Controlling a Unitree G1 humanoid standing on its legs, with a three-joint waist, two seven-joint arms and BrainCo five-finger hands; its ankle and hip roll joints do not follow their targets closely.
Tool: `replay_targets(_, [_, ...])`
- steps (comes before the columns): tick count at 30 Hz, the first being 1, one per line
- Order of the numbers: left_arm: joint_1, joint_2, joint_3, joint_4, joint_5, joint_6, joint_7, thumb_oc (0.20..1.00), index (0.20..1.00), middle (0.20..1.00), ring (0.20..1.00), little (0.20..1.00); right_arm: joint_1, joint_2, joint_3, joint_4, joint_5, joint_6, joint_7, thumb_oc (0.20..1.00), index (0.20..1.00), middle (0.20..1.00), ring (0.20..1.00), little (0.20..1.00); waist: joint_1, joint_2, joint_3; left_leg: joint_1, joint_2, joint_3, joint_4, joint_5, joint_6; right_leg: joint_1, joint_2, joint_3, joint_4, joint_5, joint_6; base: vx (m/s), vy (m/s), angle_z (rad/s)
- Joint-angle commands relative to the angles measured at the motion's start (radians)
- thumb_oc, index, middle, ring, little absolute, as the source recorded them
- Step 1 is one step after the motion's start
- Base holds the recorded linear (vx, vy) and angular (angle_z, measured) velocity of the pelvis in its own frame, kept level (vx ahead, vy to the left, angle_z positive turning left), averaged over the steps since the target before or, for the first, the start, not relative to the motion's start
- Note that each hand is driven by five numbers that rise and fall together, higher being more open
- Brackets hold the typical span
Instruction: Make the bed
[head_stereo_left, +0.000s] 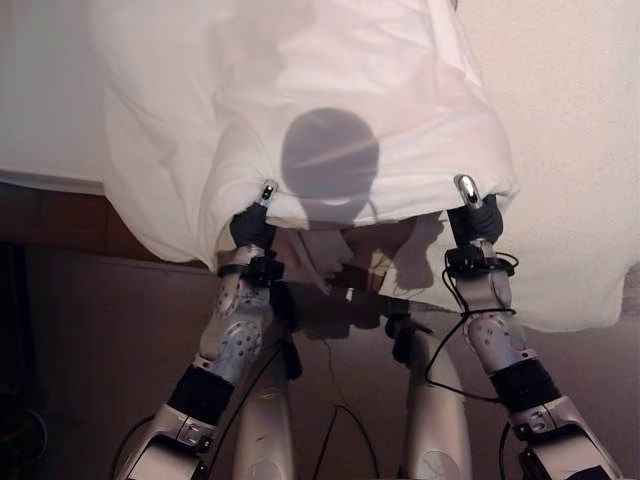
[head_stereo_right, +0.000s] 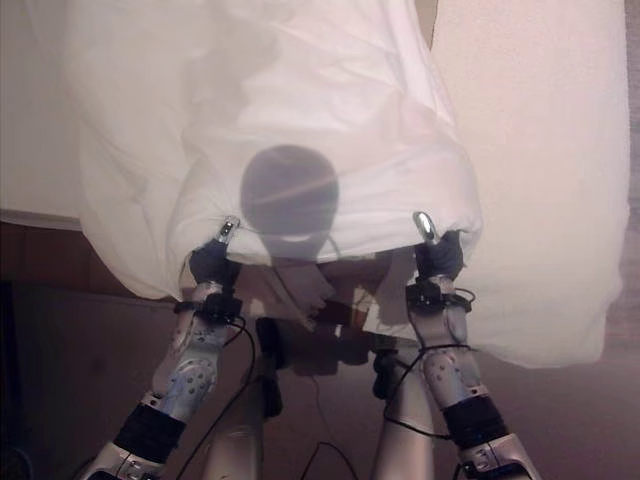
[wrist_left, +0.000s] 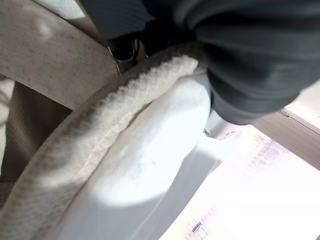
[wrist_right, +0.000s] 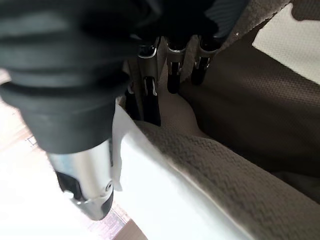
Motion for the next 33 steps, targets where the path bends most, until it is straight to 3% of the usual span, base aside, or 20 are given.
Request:
replay_targets(1, [0.012,0.069,0.072,-0.099,0.018,-0.086,0.006,0.2,0.2,0.2,0.2,0.2,-0.023,-0.008,-0.115,-0.083,-0.007,-0.103,0.005,1.0,1.0,1.0,1.0,1.0,0.018,-0.043,-0.053,-0.016,0.024,0.001,0.091,-0.129,-0.007,0.015,-0.039,-0.003,-0.159,0.167,0.071,0.0,0.0,0.0])
replay_targets(13, [0.005,0.071,0.065,-0.099,0.028,-0.079,0.002,0.2,0.2,0.2,0.2,0.2,-0.039,-0.026,-0.109,-0.139,-0.011,-0.102,0.018,1.0,1.0,1.0,1.0,1.0,0.016,-0.062,-0.057,-0.021,0.028,0.002,0.102,-0.137,-0.004,0.012,-0.036,0.003,-0.161,0.166,0.071,0.0,0.0,0.0])
replay_targets(14, [0.008,0.071,0.068,-0.1,0.028,-0.08,0.002,0.2,0.2,0.2,0.2,0.2,-0.041,-0.024,-0.109,-0.142,-0.005,-0.105,0.02,0.765,0.765,0.765,0.765,0.765,0.017,-0.063,-0.055,-0.02,0.028,0.001,0.101,-0.136,-0.003,0.014,-0.036,0.002,-0.161,0.165,0.07,0.0,0.0,0.0])
replay_targets(15, [0.01,0.072,0.07,-0.101,0.028,-0.08,0.003,0.2,0.2,0.2,0.2,0.2,-0.042,-0.023,-0.108,-0.145,0.0,-0.108,0.022,0.395,0.395,0.395,0.395,0.395,0.018,-0.063,-0.054,-0.018,0.028,0.001,0.101,-0.136,-0.003,0.015,-0.035,0.001,-0.161,0.166,0.071,0.0,0.0,0.0])
replay_targets(16, [0.013,0.072,0.071,-0.101,0.028,-0.08,0.004,0.2,0.2,0.2,0.2,0.2,-0.039,-0.017,-0.107,-0.153,0.005,-0.112,0.025,0.2,0.2,0.2,0.2,0.2,0.018,-0.063,-0.054,-0.017,0.027,0.0,0.1,-0.135,-0.003,0.017,-0.036,-0.001,-0.161,0.166,0.071,0.0,0.0,0.0])
replay_targets(33, [0.056,0.076,0.095,-0.122,0.029,-0.086,0.007,0.2,0.2,0.2,0.2,0.2,-0.021,-0.01,-0.089,-0.135,0.004,-0.097,0.016,0.2,0.2,0.2,0.2,0.2,0.03,-0.056,-0.048,-0.007,0.025,-0.006,0.1,-0.135,-0.003,0.043,-0.035,-0.012,-0.168,0.166,0.073,0.0,0.0,0.0])
